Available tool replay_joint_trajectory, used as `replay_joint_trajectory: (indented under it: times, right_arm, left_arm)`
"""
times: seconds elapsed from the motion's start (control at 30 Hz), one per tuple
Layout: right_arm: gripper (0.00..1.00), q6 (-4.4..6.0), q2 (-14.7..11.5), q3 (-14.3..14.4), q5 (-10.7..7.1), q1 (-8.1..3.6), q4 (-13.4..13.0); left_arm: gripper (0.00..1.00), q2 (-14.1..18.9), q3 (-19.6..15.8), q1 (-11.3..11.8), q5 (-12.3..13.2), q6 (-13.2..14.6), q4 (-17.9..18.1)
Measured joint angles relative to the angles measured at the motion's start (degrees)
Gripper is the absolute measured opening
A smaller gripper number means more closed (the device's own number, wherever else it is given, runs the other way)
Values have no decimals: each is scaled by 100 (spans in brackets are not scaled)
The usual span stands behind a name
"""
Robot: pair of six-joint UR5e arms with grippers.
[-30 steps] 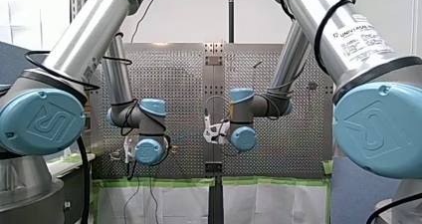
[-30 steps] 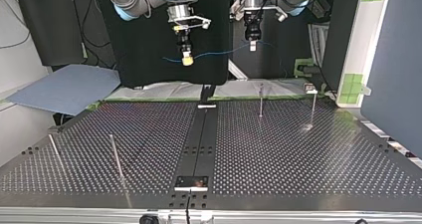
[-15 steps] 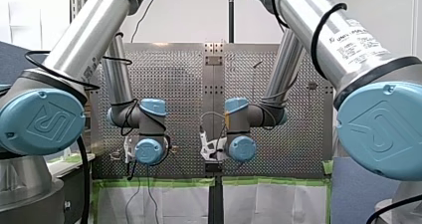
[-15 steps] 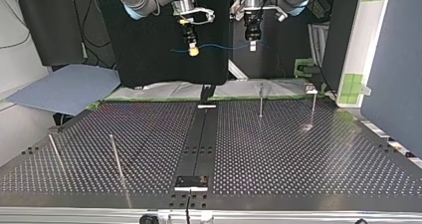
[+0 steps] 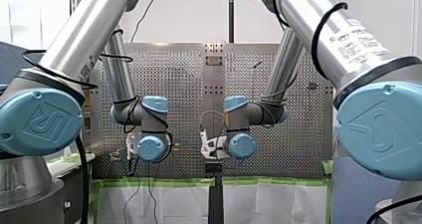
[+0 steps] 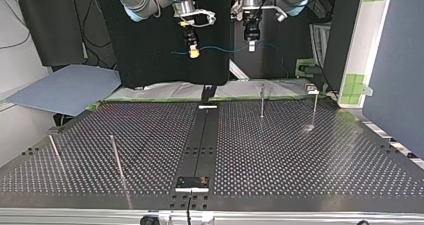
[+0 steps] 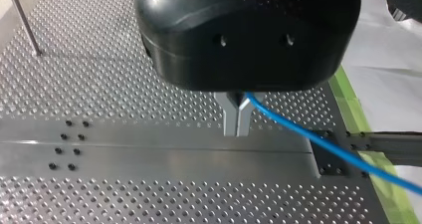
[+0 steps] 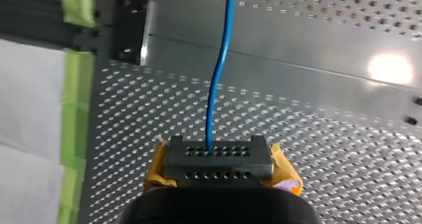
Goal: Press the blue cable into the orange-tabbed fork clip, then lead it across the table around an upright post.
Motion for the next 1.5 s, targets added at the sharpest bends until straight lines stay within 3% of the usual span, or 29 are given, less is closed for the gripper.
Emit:
replay_joint_trajectory:
  times: [0.23, 0.37, 0.5, 0.87, 1.0, 1.2, 1.5]
  right_arm:
    - [0, 304, -331, -337, -31, -28, 78]
    - [0, 452, -506, -448, -105, -89, 73]
    - [0, 504, -533, -475, -184, -162, 60]
    - [0, 680, -79, -494, -590, -196, -331]
    - [0, 769, 122, -534, -726, -188, -462]
    - [0, 835, 430, -751, -905, -133, -486]
    - [0, 916, 903, -1162, -993, -40, -498]
  left_arm:
    - [0, 315, 3, -184, -49, -120, -315]
    - [0, 484, -121, -105, -56, -263, -390]
    - [0, 692, -321, 82, 82, -428, -246]
    - [0, 1117, -882, 641, 630, -560, 304]
    - [0, 988, -1007, 837, 827, -577, 500]
    - [0, 708, -890, 1129, 1119, -582, 794]
    - [0, 267, -643, 1573, 1564, -692, 1033]
